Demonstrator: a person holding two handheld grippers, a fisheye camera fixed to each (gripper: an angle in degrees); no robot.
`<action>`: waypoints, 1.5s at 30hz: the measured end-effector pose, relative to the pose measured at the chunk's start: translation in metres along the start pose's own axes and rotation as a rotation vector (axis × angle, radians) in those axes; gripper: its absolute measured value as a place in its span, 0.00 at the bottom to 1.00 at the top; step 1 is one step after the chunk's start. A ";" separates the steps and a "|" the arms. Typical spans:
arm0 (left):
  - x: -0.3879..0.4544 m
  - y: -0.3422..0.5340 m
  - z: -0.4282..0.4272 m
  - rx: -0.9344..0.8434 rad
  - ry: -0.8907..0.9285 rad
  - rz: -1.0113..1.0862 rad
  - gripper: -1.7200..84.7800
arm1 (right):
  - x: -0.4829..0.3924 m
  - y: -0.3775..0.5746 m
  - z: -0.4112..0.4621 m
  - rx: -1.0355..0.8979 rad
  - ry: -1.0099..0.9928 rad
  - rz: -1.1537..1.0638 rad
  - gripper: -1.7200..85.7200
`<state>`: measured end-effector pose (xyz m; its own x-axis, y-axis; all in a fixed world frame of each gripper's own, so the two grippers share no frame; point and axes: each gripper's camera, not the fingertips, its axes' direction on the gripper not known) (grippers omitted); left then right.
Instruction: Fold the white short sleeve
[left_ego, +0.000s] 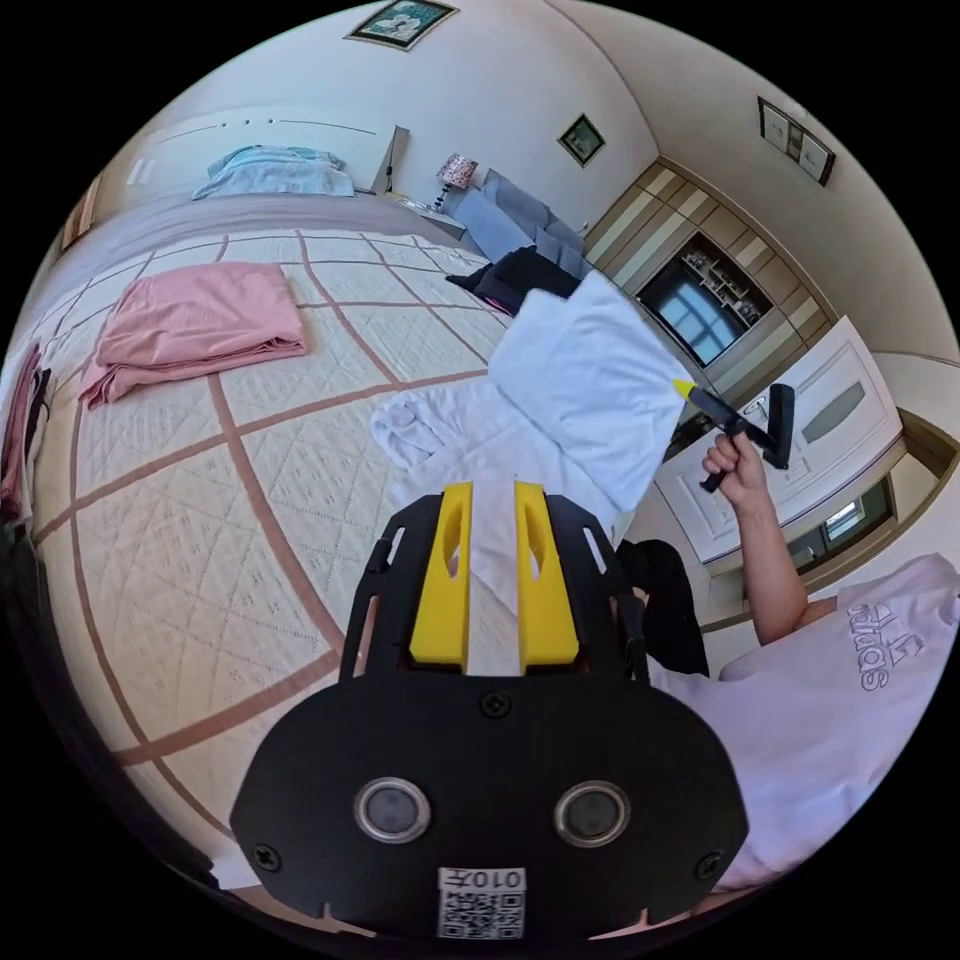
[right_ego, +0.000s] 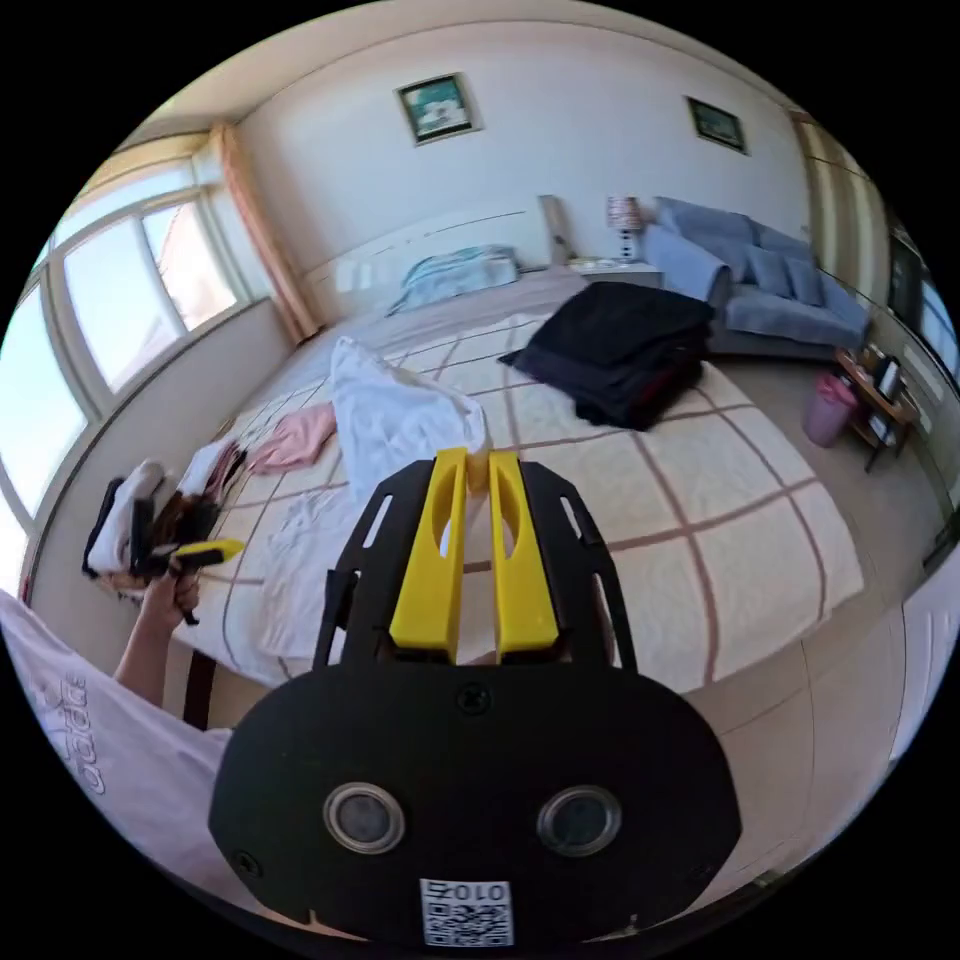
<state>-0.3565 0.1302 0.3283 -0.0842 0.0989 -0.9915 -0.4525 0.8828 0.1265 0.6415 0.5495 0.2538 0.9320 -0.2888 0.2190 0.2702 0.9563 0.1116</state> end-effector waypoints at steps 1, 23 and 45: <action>0.005 0.002 0.002 -0.012 -0.018 0.008 0.10 | 0.036 0.004 -0.007 0.023 0.074 0.087 0.11; 0.064 -0.034 0.063 -0.130 -0.333 0.170 0.05 | 0.020 0.100 0.008 -0.134 -0.180 0.120 0.10; 0.239 0.040 0.104 -0.578 0.593 0.889 0.03 | -0.093 0.083 0.079 -0.307 -0.121 -0.222 0.17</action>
<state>-0.3027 0.2365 0.0936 -0.8912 0.2070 -0.4037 -0.3465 0.2638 0.9002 0.5586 0.6520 0.3189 0.8128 -0.4753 0.3369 0.5382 0.8340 -0.1216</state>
